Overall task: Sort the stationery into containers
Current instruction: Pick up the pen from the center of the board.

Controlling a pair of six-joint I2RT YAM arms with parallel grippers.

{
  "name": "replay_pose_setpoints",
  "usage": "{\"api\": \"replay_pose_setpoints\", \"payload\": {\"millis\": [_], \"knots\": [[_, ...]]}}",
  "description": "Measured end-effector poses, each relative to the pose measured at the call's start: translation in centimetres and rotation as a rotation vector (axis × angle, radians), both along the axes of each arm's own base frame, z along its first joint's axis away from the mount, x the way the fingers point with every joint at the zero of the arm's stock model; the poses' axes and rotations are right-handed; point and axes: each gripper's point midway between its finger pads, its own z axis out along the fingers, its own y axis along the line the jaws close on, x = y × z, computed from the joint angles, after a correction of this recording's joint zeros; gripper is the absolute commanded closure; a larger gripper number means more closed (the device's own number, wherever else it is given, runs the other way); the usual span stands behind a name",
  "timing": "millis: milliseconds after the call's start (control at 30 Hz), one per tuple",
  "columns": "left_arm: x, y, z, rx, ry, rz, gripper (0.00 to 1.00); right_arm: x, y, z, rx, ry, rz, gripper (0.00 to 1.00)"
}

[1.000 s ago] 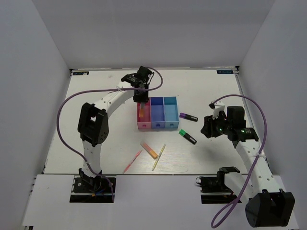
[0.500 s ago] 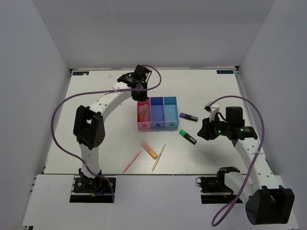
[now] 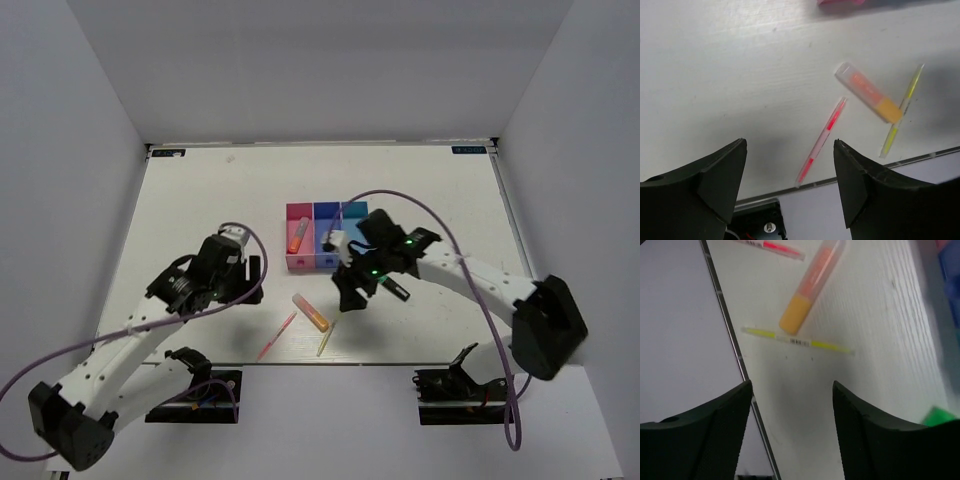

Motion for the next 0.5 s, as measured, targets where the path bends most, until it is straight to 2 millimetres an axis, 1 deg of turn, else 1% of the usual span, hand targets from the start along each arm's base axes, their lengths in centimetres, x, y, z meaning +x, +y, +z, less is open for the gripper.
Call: {"api": "replay_pose_setpoints", "payload": {"millis": [33, 67, 100, 167, 267, 300, 367, 433, 500], "knots": [[-0.7, 0.5, -0.6, -0.001, 0.000, 0.008, 0.20, 0.0, 1.2, -0.2, -0.016, -0.002, 0.018, 0.28], [-1.3, 1.0, -1.0, -0.004, -0.002, 0.016, 0.20, 0.1, 2.5, -0.4, -0.030, -0.004, 0.031, 0.28], [-1.7, 1.3, -1.3, -0.008, -0.009, 0.023, 0.20, 0.1, 4.0, -0.7, -0.043, -0.012, 0.042, 0.19], [-2.2, 1.7, -1.5, -0.020, -0.028, 0.034, 0.20, 0.0, 6.4, -1.7, -0.078, -0.019, 0.046, 0.19], [-2.6, 2.0, -1.2, -0.040, -0.051, 0.043, 0.20, 0.1, 9.1, -3.4, -0.138, -0.048, 0.023, 0.19], [-2.6, 2.0, -1.0, -0.045, -0.056, 0.045, 0.20, 0.2, 9.7, -4.0, -0.157, -0.056, 0.013, 0.23], [-2.8, 2.1, -0.8, -0.053, -0.062, 0.048, 0.20, 0.4, 10.9, -5.2, -0.192, -0.076, -0.014, 0.24], [-3.0, 2.2, -0.8, -0.054, -0.063, 0.048, 0.20, 0.9, 11.3, -6.4, -0.229, -0.093, -0.047, 0.26], [-3.2, 2.4, -0.7, -0.057, -0.064, 0.049, 0.20, 1.4, 11.0, -7.7, -0.270, -0.107, -0.075, 0.26]]}}
